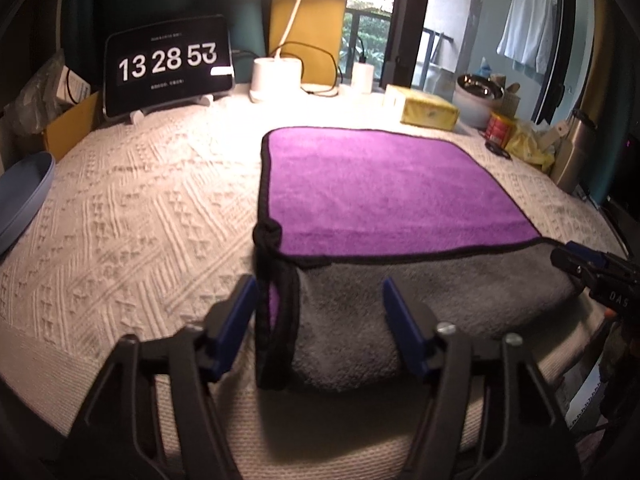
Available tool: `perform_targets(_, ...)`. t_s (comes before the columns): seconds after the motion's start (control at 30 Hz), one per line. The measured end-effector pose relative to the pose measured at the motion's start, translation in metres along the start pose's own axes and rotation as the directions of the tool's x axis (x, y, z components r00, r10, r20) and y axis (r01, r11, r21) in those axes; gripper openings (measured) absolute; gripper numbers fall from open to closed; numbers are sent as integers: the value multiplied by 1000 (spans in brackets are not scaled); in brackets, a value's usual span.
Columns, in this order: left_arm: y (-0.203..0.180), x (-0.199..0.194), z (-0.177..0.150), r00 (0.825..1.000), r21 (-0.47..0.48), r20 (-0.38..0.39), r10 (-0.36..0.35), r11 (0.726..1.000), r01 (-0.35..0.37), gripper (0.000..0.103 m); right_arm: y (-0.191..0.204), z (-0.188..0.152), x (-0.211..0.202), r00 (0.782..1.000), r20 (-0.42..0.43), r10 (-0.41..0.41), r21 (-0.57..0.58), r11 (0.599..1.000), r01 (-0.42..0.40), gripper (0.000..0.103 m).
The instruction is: Fold towel
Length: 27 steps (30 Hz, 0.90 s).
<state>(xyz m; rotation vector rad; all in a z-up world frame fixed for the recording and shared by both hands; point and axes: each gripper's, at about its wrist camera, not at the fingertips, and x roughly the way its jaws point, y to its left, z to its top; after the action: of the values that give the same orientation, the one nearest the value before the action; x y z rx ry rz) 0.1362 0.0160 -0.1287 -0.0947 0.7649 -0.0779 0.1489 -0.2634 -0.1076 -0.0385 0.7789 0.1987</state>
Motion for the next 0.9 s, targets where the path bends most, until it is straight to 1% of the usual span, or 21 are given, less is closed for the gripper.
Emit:
perform_targets(0.03,0,2,-1,1000,0,-10,-6,1000,6,55,0,-1,1,1000,-3,1,0,1000,-1,55)
perform_targets(0.1,0,3,-1,1000,9,-9,2,1000,-2,53,-1,-2,4,1000,-7,7,0,1000,-7,53)
perform_targets(0.2,0,3,-2,1000,20,-4,9,1000,-9,47,-1,-4,6,1000,-14,13,3,1000,-13,53)
perform_targets(0.27,0,2,-3,1000,27,-3,12,1000,-12,36,-1,-5,7,1000,-14,18,3,1000,-18,52)
perform_targets(0.3,-1,2,-3,1000,31,-1,12,999,-12,34,-1,-5,7,1000,-13,21,0,1000,-21,47)
perform_targets(0.37,-3,1,-4,1000,39,4,12,999,-12,24,1,-6,8,999,-11,30,-9,1000,-30,43)
perform_targets(0.4,-4,0,-4,1000,43,5,12,999,-12,22,2,-6,7,1000,-10,27,-17,999,-28,39)
perform_targets(0.43,-5,-1,-4,1000,47,7,10,999,-10,19,4,-6,7,1000,-9,26,-25,999,-26,37)
perform_targets(0.47,-6,-1,-4,1000,47,8,7,999,-7,17,6,-6,6,1000,-6,23,-33,999,-23,33)
perform_targets(0.5,-7,-3,-4,1000,50,12,6,999,-7,16,7,-6,5,1000,-3,21,-38,999,-21,28)
perform_targets(0.57,-8,-5,-4,1000,57,18,6,998,-7,14,9,-7,3,1000,10,16,-46,999,-16,22)
perform_targets(0.6,-8,-6,-4,1000,57,19,3,998,-4,13,10,-7,1,1000,16,15,-49,999,-14,21)
perform_targets(0.67,-8,-9,-4,1000,57,27,-3,998,1,11,11,-6,-3,1000,30,9,-55,998,-7,20)
perform_targets(0.83,-8,-19,-1,998,56,60,-23,998,19,11,15,-2,-15,998,69,-5,-69,998,10,20)
perform_targets(0.9,-9,-22,0,997,59,70,-26,998,21,11,14,-2,-14,998,65,-18,-65,998,22,21)
